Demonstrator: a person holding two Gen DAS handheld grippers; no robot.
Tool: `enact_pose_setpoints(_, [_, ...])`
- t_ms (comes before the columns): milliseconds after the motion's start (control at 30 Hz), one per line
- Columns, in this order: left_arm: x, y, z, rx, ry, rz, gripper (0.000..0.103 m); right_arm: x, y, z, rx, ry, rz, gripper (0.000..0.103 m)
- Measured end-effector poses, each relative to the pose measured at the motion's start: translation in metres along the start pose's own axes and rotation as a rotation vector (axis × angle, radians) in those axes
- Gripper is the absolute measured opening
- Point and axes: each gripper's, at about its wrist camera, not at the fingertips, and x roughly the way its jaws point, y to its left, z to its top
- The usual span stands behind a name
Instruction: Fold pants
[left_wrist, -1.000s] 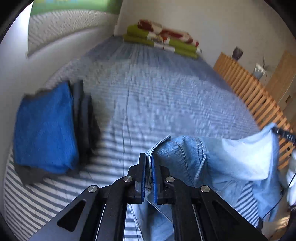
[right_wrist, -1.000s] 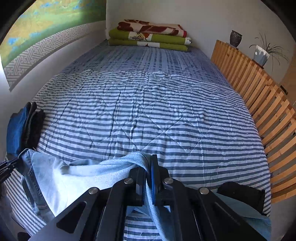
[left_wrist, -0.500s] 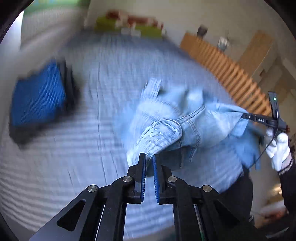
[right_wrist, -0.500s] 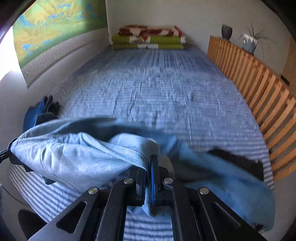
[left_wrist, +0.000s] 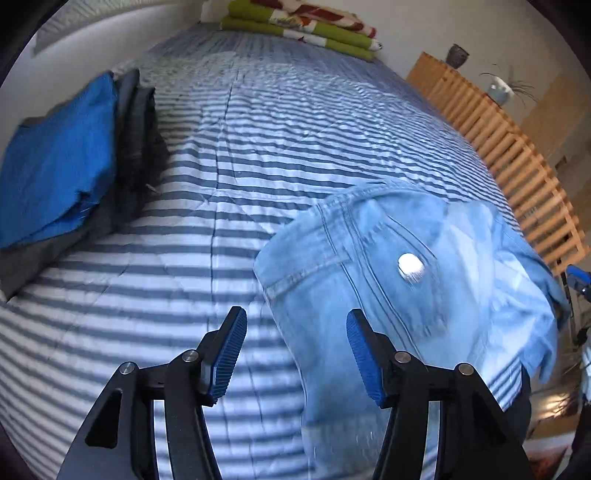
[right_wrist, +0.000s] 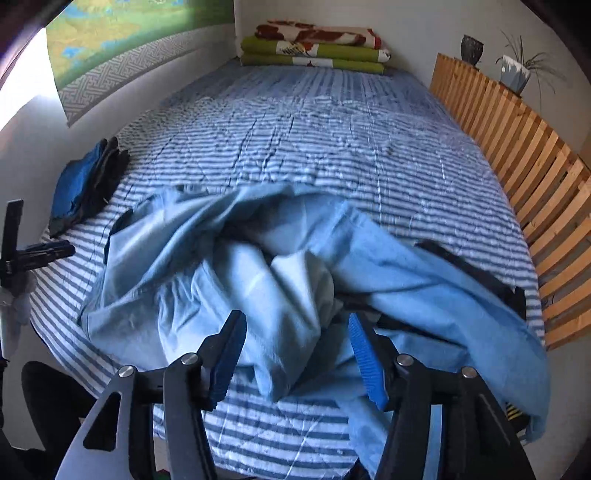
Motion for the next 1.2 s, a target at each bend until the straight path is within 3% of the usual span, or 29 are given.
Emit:
enact_pose_setpoints(67, [0.022,0.0,0.018,0.028,-0.003,0.071,0.06,0.015,0.0,0.025,-0.014,-0.005,-0.035,0.054])
enact_pose_setpoints(233, [0.062,0.01,0.041,-0.014,0.042,0.021,0.06,0.082,-0.011,0.089,-0.049,0.036,-0.105,0.058])
enact_pose_setpoints(333, [0.079,0.004,0.047,0.028,0.049,0.033,0.059,0.121,-0.019,0.105,-0.088,0.087,-0.139,0.062])
enact_pose_setpoints(367, [0.085,0.001,0.048,0.042,0.053,0.028,0.054,0.131,-0.025,0.105,-0.087,0.108,-0.138,0.062])
enact_pose_setpoints(400, [0.09,-0.003,0.048,0.053,0.059,0.021,0.033,0.144,-0.031,0.105,-0.085,0.138,-0.14,0.062])
enact_pose_setpoints(433, [0.096,-0.007,0.048,0.06,0.064,0.029,0.02,0.155,-0.035,0.104,-0.089,0.16,-0.146,0.062])
enact_pose_setpoints(467, [0.1,-0.011,0.049,0.073,0.06,0.045,0.017,0.162,-0.036,0.101,-0.096,0.175,-0.145,0.062])
enact_pose_setpoints(500, [0.102,-0.013,0.049,0.081,0.053,0.054,0.006,0.171,-0.04,0.098,-0.102,0.193,-0.146,0.062])
enact_pose_setpoints(600, [0.102,-0.015,0.051,0.055,0.034,0.046,0.004,0.19,-0.047,0.09,-0.085,0.215,-0.161,0.062])
enact_pose_setpoints(667, [0.094,-0.011,0.056,0.014,0.007,0.032,0.004,0.194,-0.047,0.086,-0.071,0.218,-0.152,0.04])
enact_pose_setpoints(700, [0.088,-0.008,0.059,0.0,-0.007,0.022,0.004,0.194,-0.046,0.086,-0.067,0.226,-0.143,0.015])
enact_pose_setpoints(733, [0.079,-0.005,0.064,-0.012,-0.031,0.019,0.004,0.192,-0.043,0.086,-0.067,0.221,-0.158,0.009])
enact_pose_setpoints(867, [0.034,0.0,0.094,-0.024,-0.138,0.045,0.003,0.155,-0.033,0.107,-0.064,0.095,-0.247,0.005])
enact_pose_setpoints(1033, [-0.049,-0.008,0.131,0.008,-0.295,0.078,0.003,0.062,-0.034,0.137,0.042,-0.112,-0.265,0.004])
enact_pose_setpoints(1133, [-0.104,-0.008,0.127,0.041,-0.388,0.08,0.003,0.007,-0.028,0.133,0.059,-0.215,-0.235,0.004])
enact_pose_setpoints(1200, [-0.125,-0.003,0.11,0.051,-0.402,0.053,0.003,-0.015,-0.023,0.119,0.044,-0.236,-0.218,0.004])
